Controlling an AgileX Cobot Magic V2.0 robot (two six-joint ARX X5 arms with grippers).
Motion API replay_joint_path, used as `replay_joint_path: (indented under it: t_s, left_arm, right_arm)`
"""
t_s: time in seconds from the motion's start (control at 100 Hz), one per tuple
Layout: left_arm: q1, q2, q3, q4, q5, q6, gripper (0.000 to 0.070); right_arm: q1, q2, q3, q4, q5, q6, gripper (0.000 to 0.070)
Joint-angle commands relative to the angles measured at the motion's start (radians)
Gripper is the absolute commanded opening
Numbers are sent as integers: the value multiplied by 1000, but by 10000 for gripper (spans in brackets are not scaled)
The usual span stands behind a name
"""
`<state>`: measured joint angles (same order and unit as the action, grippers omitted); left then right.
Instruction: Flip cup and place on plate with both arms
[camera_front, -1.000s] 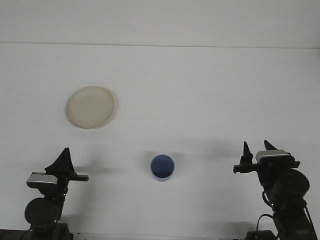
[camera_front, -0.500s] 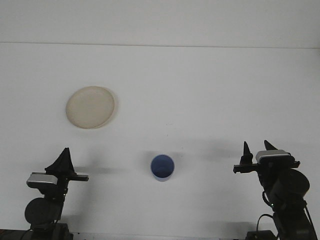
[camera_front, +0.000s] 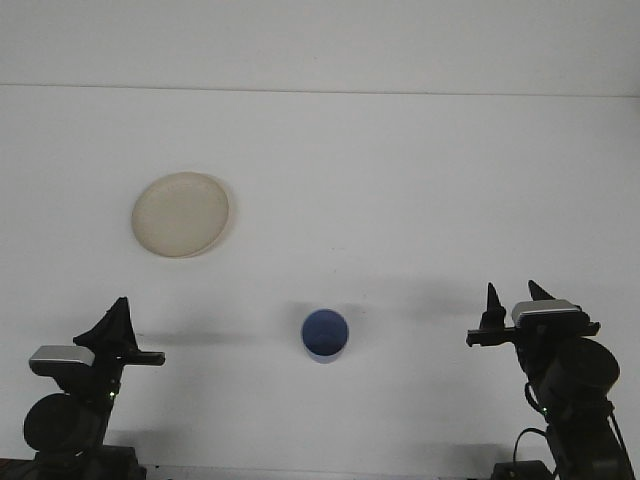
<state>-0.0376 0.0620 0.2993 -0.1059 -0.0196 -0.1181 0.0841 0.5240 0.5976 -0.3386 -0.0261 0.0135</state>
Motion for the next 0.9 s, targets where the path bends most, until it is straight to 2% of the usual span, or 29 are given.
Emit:
replay_joint_path:
  t_s: [0.0, 0.1, 0.3, 0.59, 0.89]
  left_arm:
    - [0, 39, 67, -41, 5, -78, 11]
    - [0, 136, 210, -162, 5, -137, 11]
    - [0, 368, 485, -402, 9, -132, 11]
    - [-3, 658, 721, -673, 222, 14, 11]
    - [-3, 748, 728, -703, 238, 13, 12]
  right_arm:
    - [2, 0, 6, 10, 0, -11, 429]
    - [2, 0, 6, 10, 0, -11, 429]
    - [2, 0, 6, 10, 0, -11, 429]
    - [2, 0, 6, 10, 0, -11, 429]
    - [2, 0, 6, 9, 0, -11, 429]
